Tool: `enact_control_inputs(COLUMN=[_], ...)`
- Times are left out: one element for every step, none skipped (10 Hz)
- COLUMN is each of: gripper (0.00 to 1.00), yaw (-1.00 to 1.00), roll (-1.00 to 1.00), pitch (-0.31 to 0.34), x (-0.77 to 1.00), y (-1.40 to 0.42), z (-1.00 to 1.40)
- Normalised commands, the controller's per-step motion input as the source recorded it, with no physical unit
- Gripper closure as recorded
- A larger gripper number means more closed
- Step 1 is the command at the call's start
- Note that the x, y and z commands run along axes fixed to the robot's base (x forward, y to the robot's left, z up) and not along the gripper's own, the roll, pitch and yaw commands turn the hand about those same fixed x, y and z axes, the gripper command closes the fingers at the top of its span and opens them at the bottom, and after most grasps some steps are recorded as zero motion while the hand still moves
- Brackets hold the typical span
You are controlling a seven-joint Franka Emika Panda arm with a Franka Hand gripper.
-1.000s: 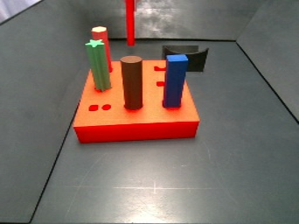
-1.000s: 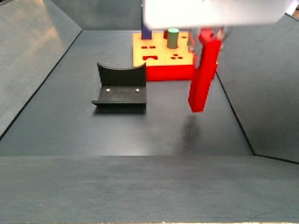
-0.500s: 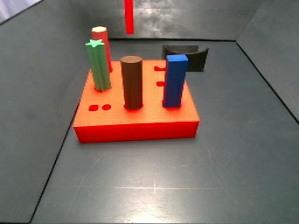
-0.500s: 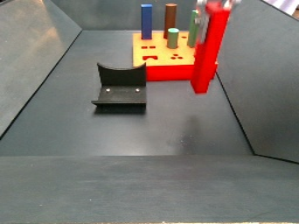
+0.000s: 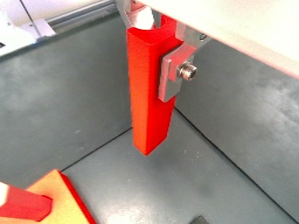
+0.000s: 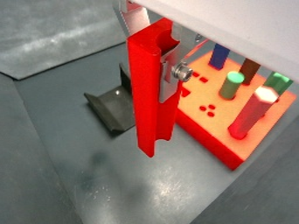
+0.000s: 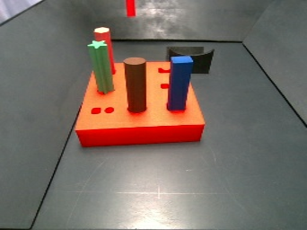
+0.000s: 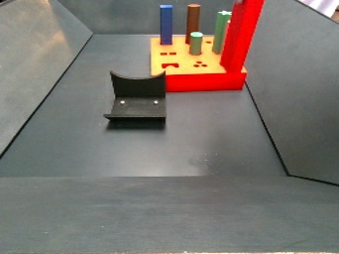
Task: Pick up the arch object. Move up. Move to above the board. Insert the arch object.
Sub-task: Move to above the board.
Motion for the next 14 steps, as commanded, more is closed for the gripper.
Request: enact_control_inputs(gripper=[1.0, 1.0, 1.0, 1.0, 1.0, 1.0, 1.0, 1.0, 1.0, 1.0, 1.0, 1.0, 1.0, 1.0], yaw=[0.02, 0.01, 0.01, 0.01, 0.01, -0.69, -0.62, -0.41, -0.25, -0.1, -0.05, -0.03, -0.01, -0.01], roll=[0.03, 0.04, 0.06, 0.06, 0.05, 0.3, 0.29, 0.23, 0.09, 0.03, 0.0, 0.0, -0.01, 0.0], pitch=[0.099, 0.099, 0.1, 0.096, 0.095, 0.302, 0.277, 0.232, 0.185, 0.163, 0.15, 0.14, 0.137, 0.138], x=[0.0, 0.0, 0.01, 0.01, 0.01, 0.19, 0.2, 0.2, 0.21, 0.21, 0.22, 0.23, 0.23, 0.25], y=[-0.06, -0.04, -0.02, -0.02, -0.01, -1.0, -1.0, -1.0, -1.0, -1.0, -1.0, -1.0, -1.0, -1.0], z=[0.91, 0.75, 0.54, 0.38, 0.18, 0.08, 0.07, 0.07, 0.08, 0.08, 0.08, 0.08, 0.08, 0.09])
